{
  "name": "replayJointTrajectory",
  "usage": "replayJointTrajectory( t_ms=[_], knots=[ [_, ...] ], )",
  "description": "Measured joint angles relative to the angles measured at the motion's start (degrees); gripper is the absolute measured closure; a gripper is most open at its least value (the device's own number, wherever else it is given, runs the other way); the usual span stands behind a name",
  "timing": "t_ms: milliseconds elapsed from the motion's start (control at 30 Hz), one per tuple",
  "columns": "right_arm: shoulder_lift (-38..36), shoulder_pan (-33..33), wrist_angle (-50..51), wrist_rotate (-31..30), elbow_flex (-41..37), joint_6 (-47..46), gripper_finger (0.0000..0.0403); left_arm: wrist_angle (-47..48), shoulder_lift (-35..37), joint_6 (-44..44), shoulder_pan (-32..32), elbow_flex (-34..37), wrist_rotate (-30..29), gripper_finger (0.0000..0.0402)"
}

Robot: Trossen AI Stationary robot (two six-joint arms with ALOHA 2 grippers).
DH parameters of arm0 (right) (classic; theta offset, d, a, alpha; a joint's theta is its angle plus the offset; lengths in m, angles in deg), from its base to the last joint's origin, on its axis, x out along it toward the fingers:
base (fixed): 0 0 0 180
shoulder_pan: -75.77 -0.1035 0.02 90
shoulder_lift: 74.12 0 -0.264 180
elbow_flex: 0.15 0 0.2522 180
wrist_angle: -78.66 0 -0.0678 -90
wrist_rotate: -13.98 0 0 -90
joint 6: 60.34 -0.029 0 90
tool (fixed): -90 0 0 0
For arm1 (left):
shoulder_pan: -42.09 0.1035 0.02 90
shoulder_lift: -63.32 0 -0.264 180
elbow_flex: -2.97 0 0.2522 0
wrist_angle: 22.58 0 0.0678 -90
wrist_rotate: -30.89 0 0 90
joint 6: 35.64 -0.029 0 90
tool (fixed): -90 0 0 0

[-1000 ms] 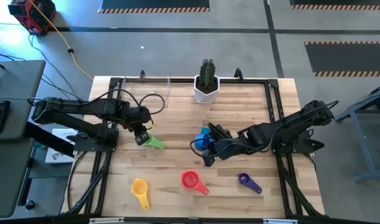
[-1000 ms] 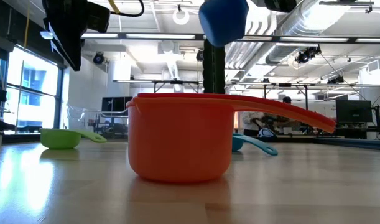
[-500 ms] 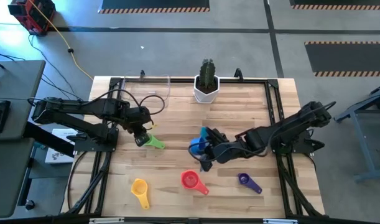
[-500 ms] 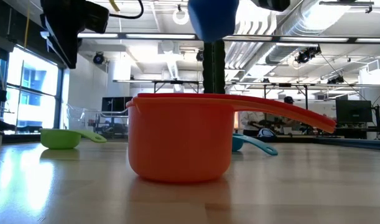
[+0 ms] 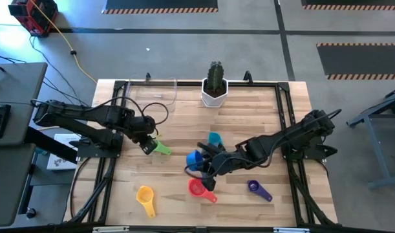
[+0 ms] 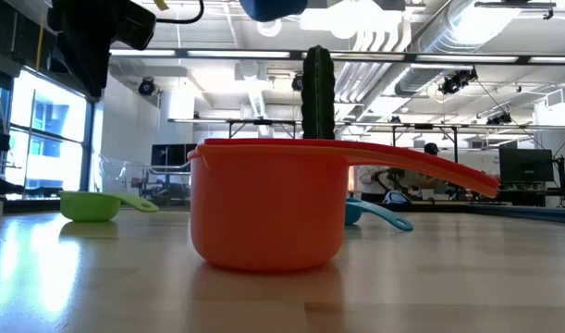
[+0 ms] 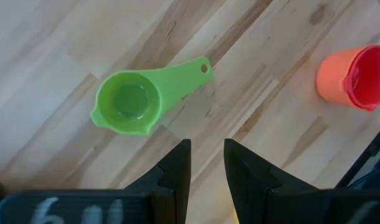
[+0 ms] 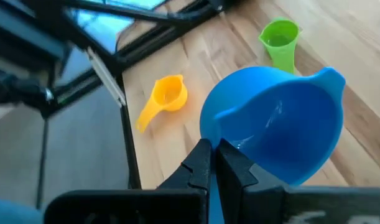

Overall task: Nest measuring cups in basket
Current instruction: Stack the dark blue measuring cup on the pink measuring cup

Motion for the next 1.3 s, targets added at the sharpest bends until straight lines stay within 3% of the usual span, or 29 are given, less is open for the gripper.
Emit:
replayJointTrajectory(
  t_ms=[300,500,1300],
  knots=[
    [9.4,-0.6,17.4,4.7,14.9,5.6,0.0403,0.0,0.0,10.9,-5.7,0.0,0.0,0.0316],
    [15.5,-1.6,22.3,7.5,20.8,8.0,0.0403,0.0,0.0,17.3,-9.8,0.0,0.0,0.0316],
    [25.8,-5.3,23.5,8.4,22.0,12.3,0.0403,-0.1,0.0,34.0,-20.3,0.0,-0.7,0.0316]
  ],
)
